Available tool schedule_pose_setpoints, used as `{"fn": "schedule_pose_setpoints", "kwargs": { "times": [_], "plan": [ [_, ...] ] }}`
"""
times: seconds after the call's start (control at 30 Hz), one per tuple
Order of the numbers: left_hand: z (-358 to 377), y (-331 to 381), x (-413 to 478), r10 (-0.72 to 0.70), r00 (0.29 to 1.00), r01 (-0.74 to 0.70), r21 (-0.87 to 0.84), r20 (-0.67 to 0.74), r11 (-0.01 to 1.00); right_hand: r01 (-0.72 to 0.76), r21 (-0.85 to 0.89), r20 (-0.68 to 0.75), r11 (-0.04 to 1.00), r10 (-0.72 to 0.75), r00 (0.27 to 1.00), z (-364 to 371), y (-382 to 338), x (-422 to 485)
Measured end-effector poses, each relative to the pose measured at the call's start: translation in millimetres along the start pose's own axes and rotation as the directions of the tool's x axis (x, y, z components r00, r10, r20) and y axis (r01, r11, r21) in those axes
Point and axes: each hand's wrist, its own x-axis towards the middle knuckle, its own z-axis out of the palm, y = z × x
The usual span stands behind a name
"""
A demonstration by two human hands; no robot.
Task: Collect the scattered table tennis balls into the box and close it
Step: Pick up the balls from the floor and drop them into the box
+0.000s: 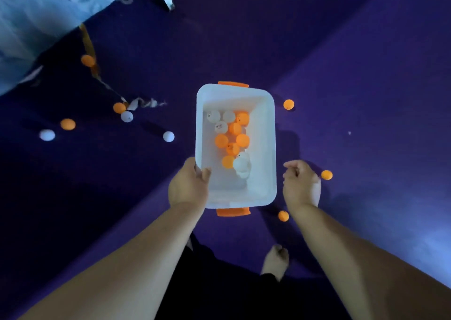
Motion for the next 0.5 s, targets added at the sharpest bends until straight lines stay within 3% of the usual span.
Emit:
{"fn": "schedule_pose_setpoints", "kwargs": {
  "times": [0.13,0.4,0.5],
  "plan": [
    [22.4,3.5,49.7,-0.006,1.000,0.007,-0.040,0.025,0.999,-0.030,0.035,-0.043,0.999,0.031,0.999,33.9,12.7,25.0],
    [88.1,-0.6,123.6,-0.030,0.999,0.031,-0.044,0.018,0.999,-0.147,0.027,-0.001,0.989,0.147,0.989,92.6,106.7,54.9],
    [108.1,-3.9,136.5,-0.082,0.997,0.080,-0.194,-0.002,0.978,-0.119,-0.069,0.023,0.991,0.120,0.992,100.7,137.6,54.9]
  ]
}}
